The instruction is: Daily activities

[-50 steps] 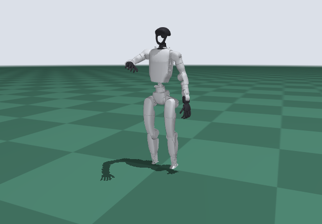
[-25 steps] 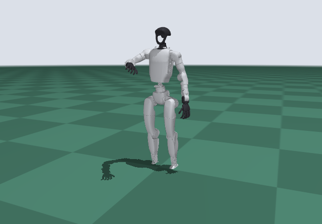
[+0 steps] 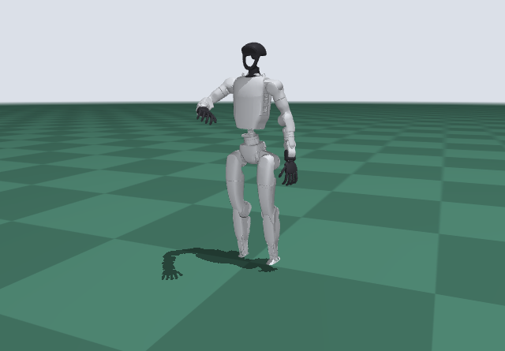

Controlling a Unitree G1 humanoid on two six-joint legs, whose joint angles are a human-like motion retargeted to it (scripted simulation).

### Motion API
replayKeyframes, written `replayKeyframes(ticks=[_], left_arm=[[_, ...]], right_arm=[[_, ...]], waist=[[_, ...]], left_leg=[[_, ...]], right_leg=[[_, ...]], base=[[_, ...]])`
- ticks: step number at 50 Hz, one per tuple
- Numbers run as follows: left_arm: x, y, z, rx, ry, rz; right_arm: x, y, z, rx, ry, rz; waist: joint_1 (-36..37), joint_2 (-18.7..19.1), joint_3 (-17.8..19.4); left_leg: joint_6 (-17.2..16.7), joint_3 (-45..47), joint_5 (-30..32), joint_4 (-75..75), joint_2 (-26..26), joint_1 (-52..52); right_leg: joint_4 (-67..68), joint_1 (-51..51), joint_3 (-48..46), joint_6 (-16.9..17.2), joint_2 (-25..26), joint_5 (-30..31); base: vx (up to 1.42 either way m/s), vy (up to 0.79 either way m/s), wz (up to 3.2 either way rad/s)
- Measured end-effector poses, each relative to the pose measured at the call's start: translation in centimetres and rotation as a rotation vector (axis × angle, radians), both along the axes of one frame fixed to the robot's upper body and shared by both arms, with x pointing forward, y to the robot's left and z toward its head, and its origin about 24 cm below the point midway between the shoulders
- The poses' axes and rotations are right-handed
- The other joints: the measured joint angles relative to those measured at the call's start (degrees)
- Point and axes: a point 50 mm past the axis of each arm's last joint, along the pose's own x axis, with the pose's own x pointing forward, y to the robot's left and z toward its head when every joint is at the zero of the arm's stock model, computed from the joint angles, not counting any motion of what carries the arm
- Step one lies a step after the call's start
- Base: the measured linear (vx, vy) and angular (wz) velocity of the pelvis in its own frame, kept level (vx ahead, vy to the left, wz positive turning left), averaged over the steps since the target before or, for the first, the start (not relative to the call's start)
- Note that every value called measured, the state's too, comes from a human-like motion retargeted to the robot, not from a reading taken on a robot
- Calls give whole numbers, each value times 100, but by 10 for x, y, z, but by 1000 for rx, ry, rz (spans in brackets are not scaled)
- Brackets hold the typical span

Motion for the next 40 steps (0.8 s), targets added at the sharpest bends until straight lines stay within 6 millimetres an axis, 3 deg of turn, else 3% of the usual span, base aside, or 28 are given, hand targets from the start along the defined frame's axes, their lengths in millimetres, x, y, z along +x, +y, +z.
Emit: replayKeyframes(ticks=[2, 3, 6, 8, 11, 13, 17, 23, 25, 27, 29, 35, 37, 40], left_arm=[[1, -2, -1, -9, 1, -3], [-12, -13, -3, -27, 29, 0], [0, -1, -1, -11, 7, -13], [-13, -16, -4, -37, 41, -10], [1, -5, -2, -26, 23, -27], [-13, -20, -5, -54, 59, -28], [5, -9, -5, -52, 43, -54], [12, -14, -7, -79, 56, -91], [-10, -33, -10, -108, 103, -96], [8, -19, -8, -90, 74, -123], [15, -19, -9, -98, 66, -138], [21, -22, -9, -109, 58, -176], [1, -37, -12, -127, 94, -175], [21, -24, -10, -111, 58, -200]], right_arm=[[0, -10, -5, 39, 32, -49], [-9, -12, -21, 62, 83, -72], [1, -36, -11, 120, 74, -173], [-10, -46, -33, 172, 144, -246], [-1, -74, -25, 230, 134, -373], [-15, -85, -49, 280, 201, -464], [-9, -123, -47, 339, 199, -639], [-22, -161, -72, 401, 267, -872], [-47, -159, -104, 406, 351, -941], [-38, -177, -95, 404, 331, -993], [-40, -184, -100, 405, 357, -1040], [-53, -193, -122, 379, 448, -1137], [-76, -183, -147, 354, 523, -1158], [-64, -194, -138, 342, 519, -1180]], waist=[[-21, 17, 29], [-20, 34, -43], [-53, 64, 11], [-60, 98, -37], [-86, 137, 40], [-85, 175, 7], [-92, 221, 142], [-77, 254, 299], [-61, 287, 229], [-38, 310, 283], [-29, 316, 351], [0, 329, 456], [3, 359, 380], [26, 370, 448]], left_leg=[[3, 0, -8, 57, 10, -30], [14, 74, -18, 258, 41, -135], [-4, -19, -136, 226, 27, -133], [5, 59, -190, 559, 88, -291], [-16, -30, -288, 486, 62, -255], [-13, 39, -370, 870, 143, -422], [-37, -49, -410, 670, 94, -300], [-44, -58, -310, 425, 41, -91], [-42, 45, -420, 938, 156, -294], [-60, -55, -474, 737, 106, -214], [-60, -73, -417, 607, 79, -147], [-65, -98, -292, 345, 31, 10], [-64, -15, -387, 779, 128, -173], [-76, -118, -380, 512, 66, -76]], right_leg=[[-22, 10, -27, 5, -2, 27], [-52, 1, 0, 8, -13, 140], [-104, 34, -81, 25, 7, 23], [-172, 53, -72, 32, 5, 176], [-192, 85, -158, 55, 21, 41], [-295, 136, -159, 62, 32, 211], [-188, 139, -258, 93, 37, 10], [-181, 247, -328, 127, 0, -5], [-358, 347, -299, 122, 25, 260], [-200, 279, -350, 126, 39, 27], [-186, 287, -371, 127, 25, 13], [-180, 335, -395, 121, -4, 14], [-338, 411, -357, 105, 22, 240], [-185, 334, -404, 100, 21, 27]], base=[[0, 0, 2], [0, 0, 0], [5, 1, 12], [-3, 0, -4], [3, 1, 7], [-6, 0, -8], [3, 1, 9], [0, 0, 0], [-8, 1, -13], [4, 1, 12], [0, 0, 0], [-1, 0, -1], [-4, 0, -7], [4, 1, 12]])
